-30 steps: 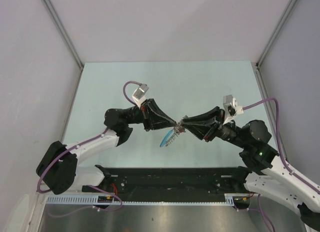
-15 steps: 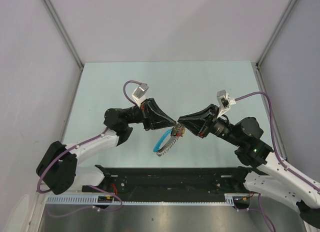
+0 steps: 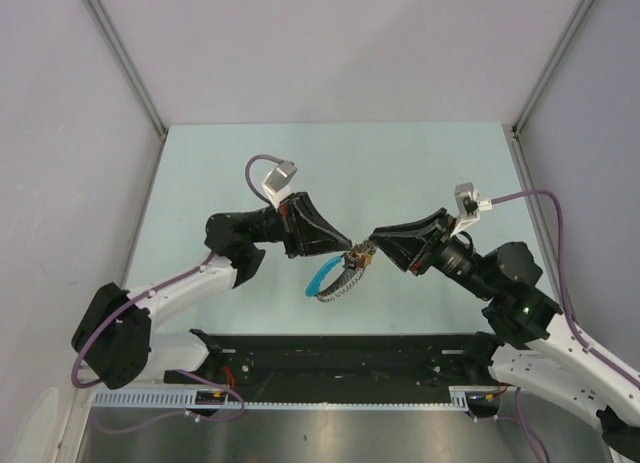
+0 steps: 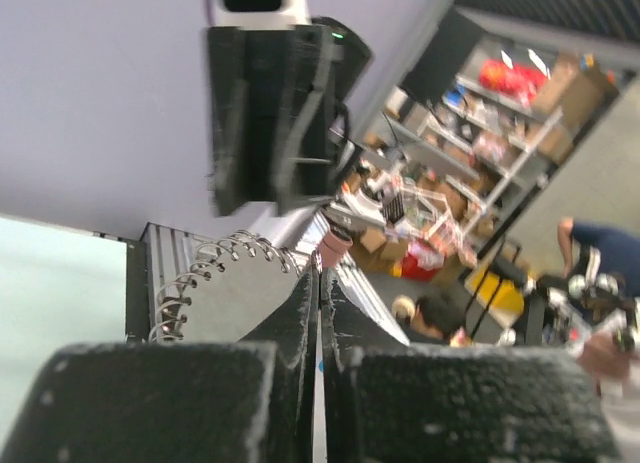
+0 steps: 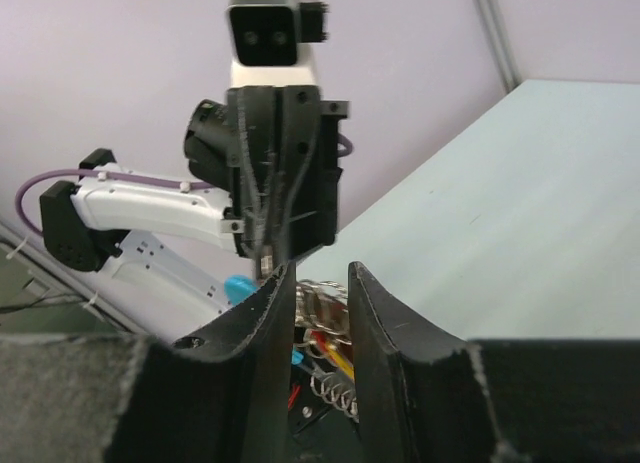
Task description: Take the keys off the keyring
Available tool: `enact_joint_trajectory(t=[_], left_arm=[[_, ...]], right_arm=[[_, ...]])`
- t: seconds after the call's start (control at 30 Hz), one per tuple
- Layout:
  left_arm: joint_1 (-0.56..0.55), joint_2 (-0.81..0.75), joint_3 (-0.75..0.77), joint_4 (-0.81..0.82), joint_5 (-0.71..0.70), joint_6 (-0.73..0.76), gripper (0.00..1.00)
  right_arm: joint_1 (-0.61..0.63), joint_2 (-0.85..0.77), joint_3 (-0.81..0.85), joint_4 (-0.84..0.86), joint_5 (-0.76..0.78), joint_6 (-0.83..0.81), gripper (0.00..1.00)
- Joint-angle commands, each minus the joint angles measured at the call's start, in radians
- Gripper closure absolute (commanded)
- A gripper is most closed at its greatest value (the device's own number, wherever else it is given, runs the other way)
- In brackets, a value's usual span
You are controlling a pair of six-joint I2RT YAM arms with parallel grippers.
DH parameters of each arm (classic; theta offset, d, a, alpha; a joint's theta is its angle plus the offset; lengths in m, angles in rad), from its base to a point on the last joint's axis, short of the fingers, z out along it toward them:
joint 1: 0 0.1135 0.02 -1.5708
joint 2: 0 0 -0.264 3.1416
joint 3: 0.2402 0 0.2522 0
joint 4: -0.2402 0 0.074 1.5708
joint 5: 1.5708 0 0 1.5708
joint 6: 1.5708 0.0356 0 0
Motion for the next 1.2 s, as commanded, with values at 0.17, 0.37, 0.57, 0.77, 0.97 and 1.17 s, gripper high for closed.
enact_joint_trajectory(t=[0.17,0.37,0.57,0.77,0.97,1.17], left_arm=[[-0.003,-0.012,0.148,0.448,0.335,0.287,0.99],[-0.001,-0.018,0.161,0.244,0.379,0.721,1.00],[-0.024,-0.112,0.246,-0.683,0.294,1.655,1.00],[-0.037,-0.124,0.310,-0.898,0.247,1.859,1.00],[-0.034,-0.118,0.334,-0.916,0.270,1.883,1.00],[-0.031,-0.115,0.333,-0.912,0.285,1.860,1.00]], right_arm=[[0.005,-0.072,0.006,-0.083,0.141,-0.091,0.67],[0.005,-0.120,-0.003,-0.152,0.231,-0.161,0.67],[0.002,-0.146,-0.017,-0.163,0.231,-0.253,0.67],[0.002,-0.160,-0.049,-0.171,0.186,-0.327,0.66],[0.002,-0.164,-0.105,-0.094,0.109,-0.336,0.66],[0.004,-0.164,-0.174,0.091,-0.063,-0.455,0.66]])
